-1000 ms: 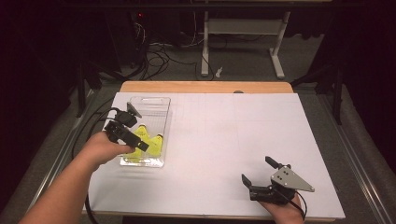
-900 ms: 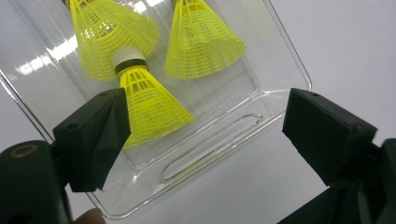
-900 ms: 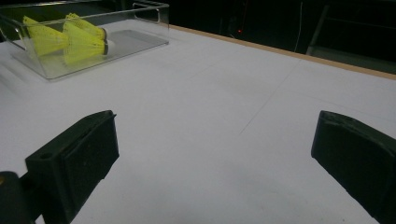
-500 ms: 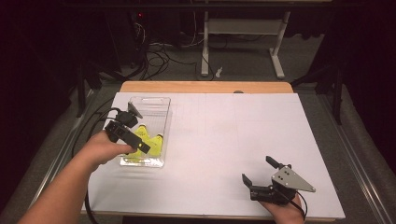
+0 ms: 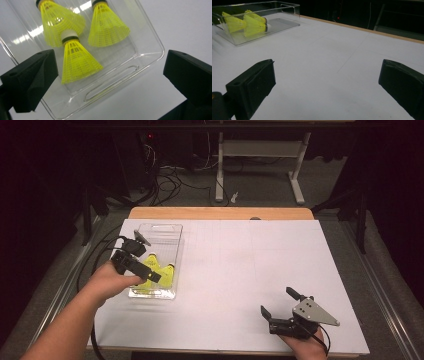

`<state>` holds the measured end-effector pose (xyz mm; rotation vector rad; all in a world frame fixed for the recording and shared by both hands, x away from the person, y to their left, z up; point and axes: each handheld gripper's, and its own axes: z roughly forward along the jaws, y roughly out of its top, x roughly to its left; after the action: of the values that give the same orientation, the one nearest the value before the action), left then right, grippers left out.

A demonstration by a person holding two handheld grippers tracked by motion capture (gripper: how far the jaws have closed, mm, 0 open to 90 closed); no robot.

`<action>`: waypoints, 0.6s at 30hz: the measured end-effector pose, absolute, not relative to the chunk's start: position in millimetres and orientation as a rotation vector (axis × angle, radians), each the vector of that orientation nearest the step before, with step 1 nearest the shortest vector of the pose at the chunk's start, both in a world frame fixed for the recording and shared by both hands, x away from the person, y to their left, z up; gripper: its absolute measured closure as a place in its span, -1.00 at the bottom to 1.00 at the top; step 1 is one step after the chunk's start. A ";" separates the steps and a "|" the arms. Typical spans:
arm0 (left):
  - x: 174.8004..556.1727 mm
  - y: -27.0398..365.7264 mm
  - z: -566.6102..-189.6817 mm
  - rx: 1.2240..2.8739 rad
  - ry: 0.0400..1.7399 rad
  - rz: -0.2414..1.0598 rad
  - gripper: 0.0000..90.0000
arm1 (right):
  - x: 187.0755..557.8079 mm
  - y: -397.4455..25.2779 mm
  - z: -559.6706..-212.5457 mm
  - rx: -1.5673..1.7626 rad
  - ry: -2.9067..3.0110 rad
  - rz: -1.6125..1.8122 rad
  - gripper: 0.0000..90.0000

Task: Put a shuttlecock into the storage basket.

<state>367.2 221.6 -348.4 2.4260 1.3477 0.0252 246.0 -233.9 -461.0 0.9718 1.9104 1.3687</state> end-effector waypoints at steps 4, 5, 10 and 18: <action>359.5 227.8 -352.2 2.315 1.315 0.070 -0.99 | 245.1 -232.5 -460.7 0.965 1.911 1.370 -0.97; 357.8 228.4 -354.1 2.302 1.313 0.086 -0.99 | 245.2 -232.5 -460.8 0.965 1.911 1.368 -0.97; 345.7 235.8 -370.9 2.181 1.271 0.152 -0.98 | 244.9 -232.7 -460.7 0.968 1.910 1.370 -0.97; 332.2 243.4 -394.0 2.040 1.207 0.218 -0.99 | 245.5 -232.1 -462.0 0.968 1.916 1.365 -0.97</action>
<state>332.2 243.4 -394.0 2.0396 1.2075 0.2184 245.5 -232.1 -462.0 0.9683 1.9159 1.3651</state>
